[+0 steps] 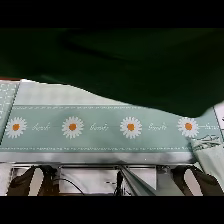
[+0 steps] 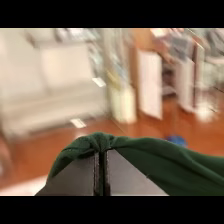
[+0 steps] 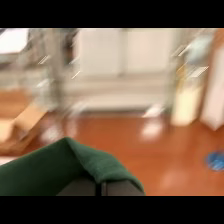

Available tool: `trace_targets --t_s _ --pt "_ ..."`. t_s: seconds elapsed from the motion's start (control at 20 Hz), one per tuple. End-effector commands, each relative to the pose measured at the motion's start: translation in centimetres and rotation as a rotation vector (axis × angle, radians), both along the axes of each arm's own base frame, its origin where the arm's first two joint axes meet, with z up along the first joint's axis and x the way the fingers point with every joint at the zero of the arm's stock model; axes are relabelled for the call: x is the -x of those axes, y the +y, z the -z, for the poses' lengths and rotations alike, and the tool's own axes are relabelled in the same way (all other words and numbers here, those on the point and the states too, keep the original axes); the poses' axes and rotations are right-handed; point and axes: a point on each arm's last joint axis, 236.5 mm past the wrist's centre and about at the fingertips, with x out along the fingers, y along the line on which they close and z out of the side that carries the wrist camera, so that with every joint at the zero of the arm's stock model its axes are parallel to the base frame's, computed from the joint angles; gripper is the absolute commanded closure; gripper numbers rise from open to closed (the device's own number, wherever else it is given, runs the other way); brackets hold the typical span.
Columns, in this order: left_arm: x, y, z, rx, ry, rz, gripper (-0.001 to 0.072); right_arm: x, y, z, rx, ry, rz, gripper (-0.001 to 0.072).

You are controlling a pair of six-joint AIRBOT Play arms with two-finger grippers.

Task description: Fold the shirts.

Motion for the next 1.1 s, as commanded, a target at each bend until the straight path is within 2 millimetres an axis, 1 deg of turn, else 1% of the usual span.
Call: trace_targets --t_s 0.0,0.1,0.15,0.25,0.35,0.45,0.5,0.55,0.6,0.65,0.7,0.75,0.8,0.85,0.95,1.05 --pt "5.8 -0.4 -2.2 -0.036 -0.054 -0.138 0.0686 4.6 -0.6 -1.6 0.058 0.000 0.107 0.0686" --pt "7.4 -0.2 -0.5 -0.038 0.031 -0.193 0.0685 6.7 -0.1 0.4 0.083 0.092 0.115 0.0686" --pt "7.8 -0.2 0.7 -0.035 0.088 -0.207 0.0686 7.6 0.0 1.4 0.088 0.130 0.124 0.0686" --pt "8.2 -0.4 3.5 -0.021 0.211 -0.202 0.0685 9.0 0.2 3.7 0.097 0.218 0.130 0.0686" --pt "8.2 -0.2 6.7 -0.026 0.354 -0.202 0.0686 10.0 -0.2 7.1 0.097 0.366 0.145 0.0686" --pt "7.8 0.4 9.3 -0.040 0.483 -0.202 0.0686 10.1 -0.6 9.4 0.076 0.471 0.141 0.0686" --pt "7.1 0.7 9.7 -0.041 0.502 -0.193 0.0686 9.5 -0.5 10.6 0.070 0.520 0.111 0.0686" --pt "6.1 1.6 10.5 -0.037 0.542 -0.199 0.0686 8.5 -0.9 12.3 0.062 0.582 0.099 0.0686" --pt "4.6 2.5 11.9 -0.026 0.604 -0.199 0.0686 7.5 -1.8 14.5 0.055 0.660 0.103 0.0686" --pt "3.0 3.6 13.9 -0.008 0.685 -0.194 0.0686 6.3 -2.8 17.2 0.056 0.747 0.115 0.0686" --pt "1.5 4.4 16.1 0.014 0.766 -0.180 0.0687 4.7 -3.7 20.5 0.065 0.847 0.118 0.0686" --pt "-0.1 5.0 18.5 0.051 0.848 -0.155 0.0687 3.0 -4.2 23.8 0.066 0.940 0.109 0.0686" --pt "-1.7 5.6 20.9 0.096 0.926 -0.132 0.0687 1.1 -4.5 26.5 0.059 1.001 0.094 0.0686" --pt "-3.7 6.3 22.9 0.145 0.970 -0.120 0.0687 -1.6 -4.6 28.5 0.039 1.027 0.073 0.0686" --pt "-7.9 7.7 26.1 0.195 1.008 -0.094 0.0687 -7.1 -5.2 31.0 0.015 1.031 0.056 0.0686" --pt "-11.4 7.5 29.4 0.234 1.078 -0.019 0.0686 -12.0 -5.5 33.8 -0.002 1.040 0.023 0.0686"
